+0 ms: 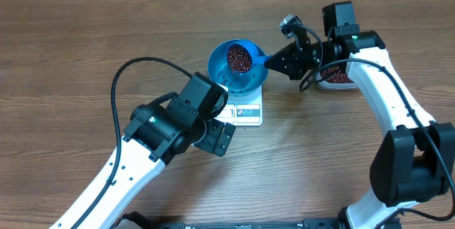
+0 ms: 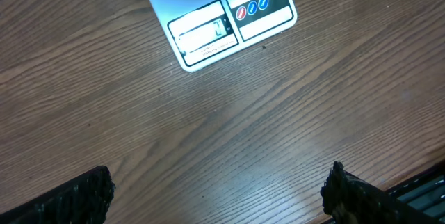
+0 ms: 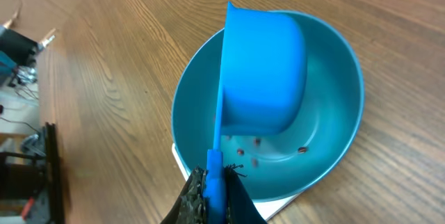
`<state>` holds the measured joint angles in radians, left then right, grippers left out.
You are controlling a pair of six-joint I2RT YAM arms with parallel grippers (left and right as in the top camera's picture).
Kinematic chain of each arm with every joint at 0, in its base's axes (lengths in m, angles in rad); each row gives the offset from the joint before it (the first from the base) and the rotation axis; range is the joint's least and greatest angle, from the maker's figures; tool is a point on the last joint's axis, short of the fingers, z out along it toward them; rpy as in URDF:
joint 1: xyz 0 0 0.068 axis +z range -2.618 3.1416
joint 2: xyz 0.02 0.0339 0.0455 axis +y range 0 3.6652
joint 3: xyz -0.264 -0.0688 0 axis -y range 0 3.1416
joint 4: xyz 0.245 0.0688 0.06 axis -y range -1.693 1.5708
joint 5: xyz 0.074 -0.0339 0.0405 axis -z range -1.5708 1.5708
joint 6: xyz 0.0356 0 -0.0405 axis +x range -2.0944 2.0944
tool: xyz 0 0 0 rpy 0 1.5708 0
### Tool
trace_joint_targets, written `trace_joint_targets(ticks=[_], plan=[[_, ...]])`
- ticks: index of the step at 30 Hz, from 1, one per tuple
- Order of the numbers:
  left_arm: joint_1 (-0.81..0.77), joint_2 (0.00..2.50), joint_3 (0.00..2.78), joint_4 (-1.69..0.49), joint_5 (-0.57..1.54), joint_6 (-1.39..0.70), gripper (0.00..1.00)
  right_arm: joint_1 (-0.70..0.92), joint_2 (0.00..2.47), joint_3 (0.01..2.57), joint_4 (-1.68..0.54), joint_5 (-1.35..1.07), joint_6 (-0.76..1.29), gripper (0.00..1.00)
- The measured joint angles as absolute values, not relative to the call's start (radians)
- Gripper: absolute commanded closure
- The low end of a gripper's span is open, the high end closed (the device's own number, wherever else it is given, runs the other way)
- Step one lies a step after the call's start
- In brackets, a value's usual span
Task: Scoop item into bowl and weigh 150g on scale
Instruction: 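Tilt the scoop to pour red beans into the blue bowl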
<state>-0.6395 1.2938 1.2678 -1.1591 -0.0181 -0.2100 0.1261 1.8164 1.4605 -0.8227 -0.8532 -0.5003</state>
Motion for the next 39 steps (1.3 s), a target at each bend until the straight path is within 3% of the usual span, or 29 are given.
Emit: trace_joint_targets(ticks=[39], plan=[[-0.640, 1.294, 1.268, -1.159, -0.018, -0.210, 0.00, 0.128, 1.727, 1.460, -0.719, -0.746, -0.764, 0.96]])
